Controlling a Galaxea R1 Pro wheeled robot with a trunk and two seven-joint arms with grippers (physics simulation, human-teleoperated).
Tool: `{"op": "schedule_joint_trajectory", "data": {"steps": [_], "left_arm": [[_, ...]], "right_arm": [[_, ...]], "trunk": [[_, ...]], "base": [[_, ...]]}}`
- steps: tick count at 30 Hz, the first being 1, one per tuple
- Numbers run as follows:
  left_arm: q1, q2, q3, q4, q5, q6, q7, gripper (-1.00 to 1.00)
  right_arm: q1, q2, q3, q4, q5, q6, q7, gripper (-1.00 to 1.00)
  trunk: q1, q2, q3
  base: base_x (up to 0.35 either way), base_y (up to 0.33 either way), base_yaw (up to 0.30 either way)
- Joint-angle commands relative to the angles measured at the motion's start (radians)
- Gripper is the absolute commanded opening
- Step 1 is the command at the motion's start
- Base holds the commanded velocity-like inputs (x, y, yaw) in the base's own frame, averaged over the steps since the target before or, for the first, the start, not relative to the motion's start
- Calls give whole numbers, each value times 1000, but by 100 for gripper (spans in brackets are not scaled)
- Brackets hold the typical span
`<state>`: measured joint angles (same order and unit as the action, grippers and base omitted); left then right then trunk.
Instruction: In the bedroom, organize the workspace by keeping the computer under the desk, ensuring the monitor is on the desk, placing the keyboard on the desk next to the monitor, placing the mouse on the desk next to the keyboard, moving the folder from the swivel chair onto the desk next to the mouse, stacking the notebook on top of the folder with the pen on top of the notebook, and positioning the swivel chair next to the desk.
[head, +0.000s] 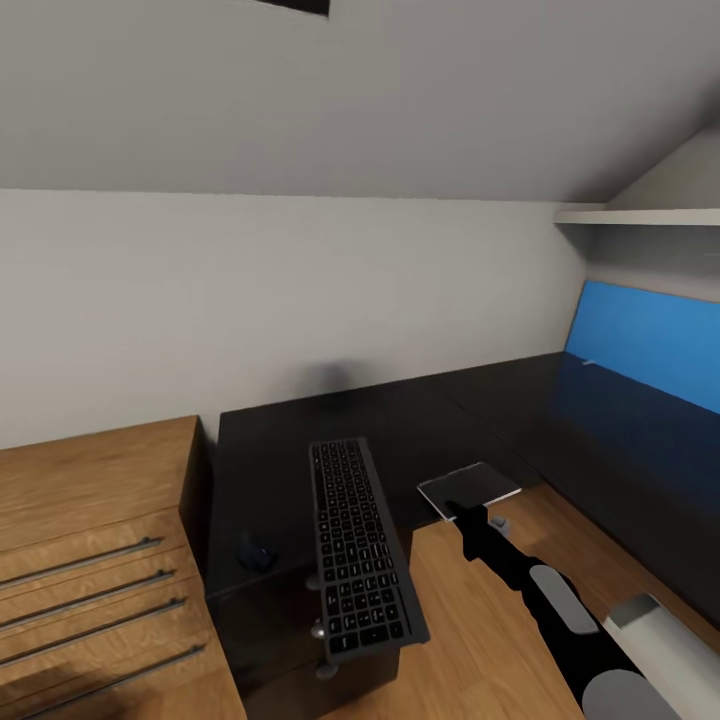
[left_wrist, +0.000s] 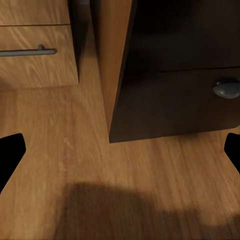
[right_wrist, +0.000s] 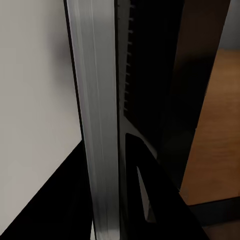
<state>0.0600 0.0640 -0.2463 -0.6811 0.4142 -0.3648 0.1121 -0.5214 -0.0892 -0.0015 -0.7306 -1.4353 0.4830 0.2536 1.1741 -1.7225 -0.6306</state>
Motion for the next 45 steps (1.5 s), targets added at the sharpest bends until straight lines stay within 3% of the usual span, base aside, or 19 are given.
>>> {"op": "schedule_joint_trajectory", "data": {"steps": [1,28,29,45], "left_arm": [[0,2,-8,-2,6,-3,10,100],[0,2,-8,-2,6,-3,11,100],[0,2,-8,-2,6,-3,11,100],[0,2,-8,-2,6,-3,12,100]], "right_arm": [[0,0,0,2,9,2,-1,-100],[0,-1,1,0,10,2,-2,-100],[-1,-1,1,0,10,2,-2,100],[0,-1,0,-4,10,1,-2,100]], "trunk": [[0,0,-1],[0,0,-1],[0,0,-1],[0,0,-1]], "base": [[172,0,0],[20,0,0],[0,0,0],[0,0,0]]}}
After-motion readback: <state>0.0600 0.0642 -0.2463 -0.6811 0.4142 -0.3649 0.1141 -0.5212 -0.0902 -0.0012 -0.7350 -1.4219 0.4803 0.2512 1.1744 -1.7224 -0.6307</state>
